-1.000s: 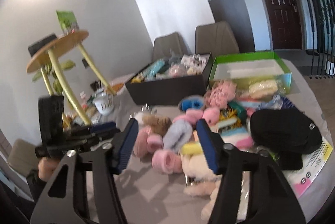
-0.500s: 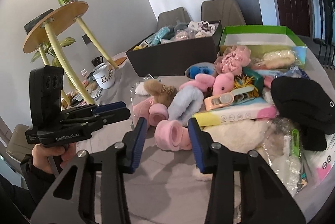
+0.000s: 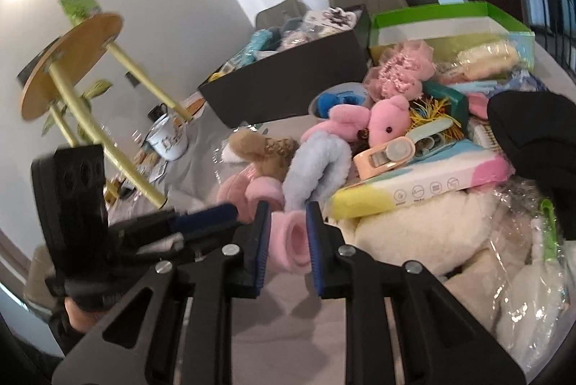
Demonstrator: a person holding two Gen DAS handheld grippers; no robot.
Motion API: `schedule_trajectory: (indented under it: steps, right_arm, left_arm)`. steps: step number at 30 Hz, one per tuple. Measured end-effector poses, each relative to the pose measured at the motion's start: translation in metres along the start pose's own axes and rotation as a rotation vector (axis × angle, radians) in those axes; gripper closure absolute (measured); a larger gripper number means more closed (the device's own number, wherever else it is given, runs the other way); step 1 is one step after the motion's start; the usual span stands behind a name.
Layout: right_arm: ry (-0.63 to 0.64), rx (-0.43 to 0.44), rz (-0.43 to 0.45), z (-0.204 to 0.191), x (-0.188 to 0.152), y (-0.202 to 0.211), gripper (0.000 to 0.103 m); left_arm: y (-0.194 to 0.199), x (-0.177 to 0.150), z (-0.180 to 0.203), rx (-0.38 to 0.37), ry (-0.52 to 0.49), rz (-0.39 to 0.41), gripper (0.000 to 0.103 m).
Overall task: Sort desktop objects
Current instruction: 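Reach both grippers down to the pink plush slipper, then close both grippers on the pink plush slipper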
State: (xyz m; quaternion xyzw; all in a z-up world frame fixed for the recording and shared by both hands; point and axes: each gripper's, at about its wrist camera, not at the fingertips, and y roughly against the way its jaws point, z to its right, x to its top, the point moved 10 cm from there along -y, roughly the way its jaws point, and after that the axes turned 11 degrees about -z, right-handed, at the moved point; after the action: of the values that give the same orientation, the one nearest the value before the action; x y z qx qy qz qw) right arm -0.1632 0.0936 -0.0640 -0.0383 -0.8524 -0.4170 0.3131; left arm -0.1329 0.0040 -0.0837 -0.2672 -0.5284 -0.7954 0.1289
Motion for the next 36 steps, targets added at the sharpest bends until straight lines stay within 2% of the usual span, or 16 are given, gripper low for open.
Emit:
schedule_trajectory:
  steps: [3,11,17,22,25,33,36]
  right_arm:
    - [-0.039,0.020,-0.028,0.004,0.003,-0.010,0.083]
    - [-0.029,0.054,-0.093,0.001,-0.011,-0.022,0.084]
    - [0.001,0.061,-0.129,-0.004,-0.035,-0.014,0.086]
    - [0.011,0.051,-0.192,-0.004,-0.064,-0.019,0.086]
    - [0.011,0.054,-0.194,-0.004,-0.070,-0.017,0.086]
    - [-0.030,0.085,-0.135,-0.003,-0.061,-0.010,0.083]
    - [-0.064,0.095,-0.124,0.002,-0.055,-0.012,0.078]
  left_arm:
    - [-0.006,-0.003,0.004,-0.011,-0.009,-0.017,0.067]
    - [-0.006,-0.016,0.019,-0.059,-0.041,-0.049,0.067]
    - [0.008,-0.032,0.019,-0.068,-0.048,-0.046,0.067]
    - [0.017,-0.037,0.015,-0.060,-0.035,-0.032,0.067]
    - [0.018,-0.036,0.013,-0.057,-0.023,-0.026,0.067]
    - [0.009,-0.036,0.003,-0.068,0.014,-0.036,0.067]
    - [0.006,-0.035,0.000,-0.081,0.028,-0.040,0.067]
